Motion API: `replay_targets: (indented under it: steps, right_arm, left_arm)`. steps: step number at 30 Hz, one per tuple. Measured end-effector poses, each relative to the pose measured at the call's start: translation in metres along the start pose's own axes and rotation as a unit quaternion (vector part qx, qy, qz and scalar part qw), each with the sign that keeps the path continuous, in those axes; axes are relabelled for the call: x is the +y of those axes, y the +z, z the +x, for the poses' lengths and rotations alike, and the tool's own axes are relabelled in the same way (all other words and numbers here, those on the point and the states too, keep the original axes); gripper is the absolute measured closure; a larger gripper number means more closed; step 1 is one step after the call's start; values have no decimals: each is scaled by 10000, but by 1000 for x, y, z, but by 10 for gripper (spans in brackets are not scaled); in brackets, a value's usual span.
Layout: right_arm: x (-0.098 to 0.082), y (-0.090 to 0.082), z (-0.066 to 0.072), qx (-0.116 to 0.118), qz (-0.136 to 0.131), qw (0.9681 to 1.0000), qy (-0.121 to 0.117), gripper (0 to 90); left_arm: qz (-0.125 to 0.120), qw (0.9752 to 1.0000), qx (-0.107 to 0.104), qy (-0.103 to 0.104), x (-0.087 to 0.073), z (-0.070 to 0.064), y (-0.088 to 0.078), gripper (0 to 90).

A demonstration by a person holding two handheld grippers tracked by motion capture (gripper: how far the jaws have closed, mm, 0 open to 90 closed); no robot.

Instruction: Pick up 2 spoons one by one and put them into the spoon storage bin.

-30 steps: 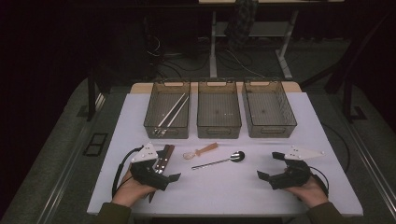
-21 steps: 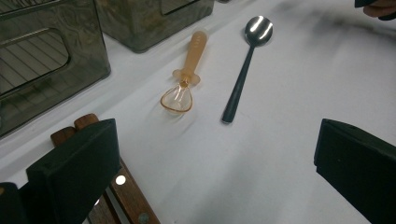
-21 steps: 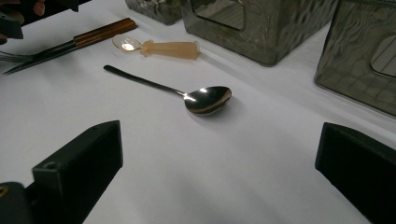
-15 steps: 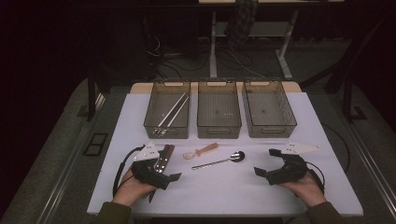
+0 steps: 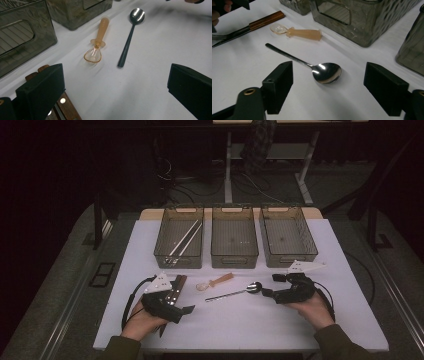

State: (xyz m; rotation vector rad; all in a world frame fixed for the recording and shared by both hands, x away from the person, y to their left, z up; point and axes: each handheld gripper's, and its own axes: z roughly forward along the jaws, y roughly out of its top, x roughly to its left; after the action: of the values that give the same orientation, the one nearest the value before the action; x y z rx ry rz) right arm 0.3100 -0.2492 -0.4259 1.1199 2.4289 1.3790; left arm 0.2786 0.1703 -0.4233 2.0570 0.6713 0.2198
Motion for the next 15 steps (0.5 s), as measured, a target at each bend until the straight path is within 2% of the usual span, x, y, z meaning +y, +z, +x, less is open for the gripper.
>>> replay_targets:
  steps: [7, 15]
  right_arm:
    - [8, 15, -9, -90, 81, 9999, 53, 313]
    - [11, 31, -12, 60, 283, 9996, 6, 412]
  left_arm:
    - [-40, 10000, -46, -28, -1, 1, 0, 0]
    - [-19, 9999, -106, -42, -1, 1, 2, 0]
